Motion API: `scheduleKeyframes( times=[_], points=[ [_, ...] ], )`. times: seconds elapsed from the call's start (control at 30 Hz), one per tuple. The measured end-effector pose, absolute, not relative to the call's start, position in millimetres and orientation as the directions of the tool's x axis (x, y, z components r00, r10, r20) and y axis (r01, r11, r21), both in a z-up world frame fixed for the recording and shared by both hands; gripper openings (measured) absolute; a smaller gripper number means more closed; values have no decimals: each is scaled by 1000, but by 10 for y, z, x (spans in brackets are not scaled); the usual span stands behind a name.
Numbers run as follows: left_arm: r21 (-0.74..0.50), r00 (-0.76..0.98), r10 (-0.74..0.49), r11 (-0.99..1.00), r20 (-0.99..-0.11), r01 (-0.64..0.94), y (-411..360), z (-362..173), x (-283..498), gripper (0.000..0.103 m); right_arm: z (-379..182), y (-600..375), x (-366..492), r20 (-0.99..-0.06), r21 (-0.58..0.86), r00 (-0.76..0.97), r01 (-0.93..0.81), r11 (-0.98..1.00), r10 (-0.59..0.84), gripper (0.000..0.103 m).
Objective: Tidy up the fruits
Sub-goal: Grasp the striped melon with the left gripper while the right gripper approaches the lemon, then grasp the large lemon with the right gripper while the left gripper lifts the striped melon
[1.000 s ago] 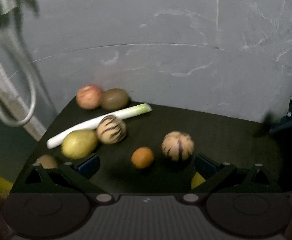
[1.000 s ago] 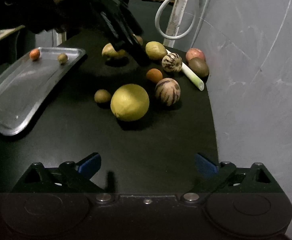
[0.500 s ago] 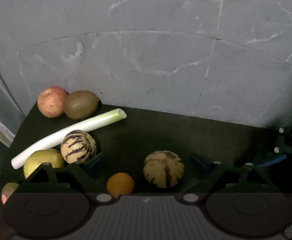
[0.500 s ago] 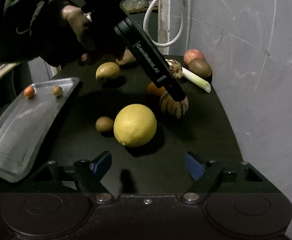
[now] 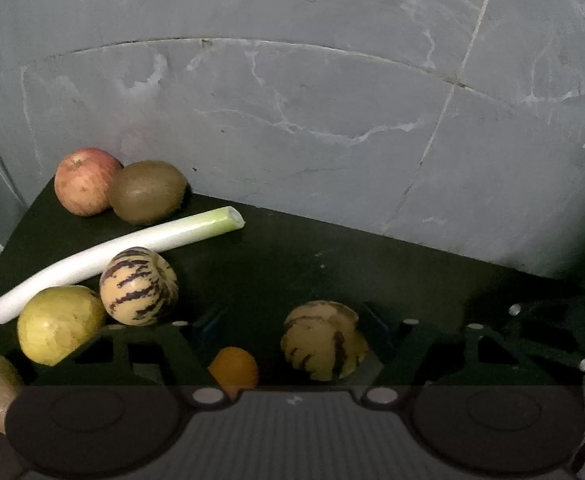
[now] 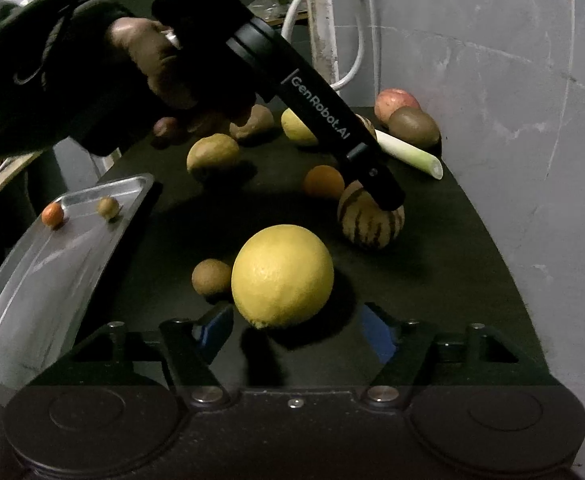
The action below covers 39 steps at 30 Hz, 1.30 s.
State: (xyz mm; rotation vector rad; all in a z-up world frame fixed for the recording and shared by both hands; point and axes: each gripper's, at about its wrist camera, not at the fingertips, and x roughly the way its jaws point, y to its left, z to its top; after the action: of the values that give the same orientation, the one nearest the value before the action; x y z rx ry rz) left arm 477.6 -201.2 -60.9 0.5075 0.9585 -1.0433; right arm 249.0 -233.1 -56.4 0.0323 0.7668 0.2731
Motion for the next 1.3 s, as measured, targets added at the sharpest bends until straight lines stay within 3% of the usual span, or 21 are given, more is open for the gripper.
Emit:
scheduleKeyframes(
  times=[0.43, 0.6, 1.3],
  points=[
    [-111, 128, -487, 432, -864, 895, -2129, -753, 4727, 53, -642, -2263, 2620, -654, 159, 718, -179, 971, 239, 64],
    [-123, 131, -497, 446, -858, 887, -2122, -781, 4725, 54, -640, -2247, 2624, -646, 161, 726, -172, 972, 236, 60],
    [-150, 191, -507, 556, -840, 818, -1988, -704, 4725, 52, -655, -2297, 2502, -631, 181, 748, -115, 977, 206, 58]
  ],
)
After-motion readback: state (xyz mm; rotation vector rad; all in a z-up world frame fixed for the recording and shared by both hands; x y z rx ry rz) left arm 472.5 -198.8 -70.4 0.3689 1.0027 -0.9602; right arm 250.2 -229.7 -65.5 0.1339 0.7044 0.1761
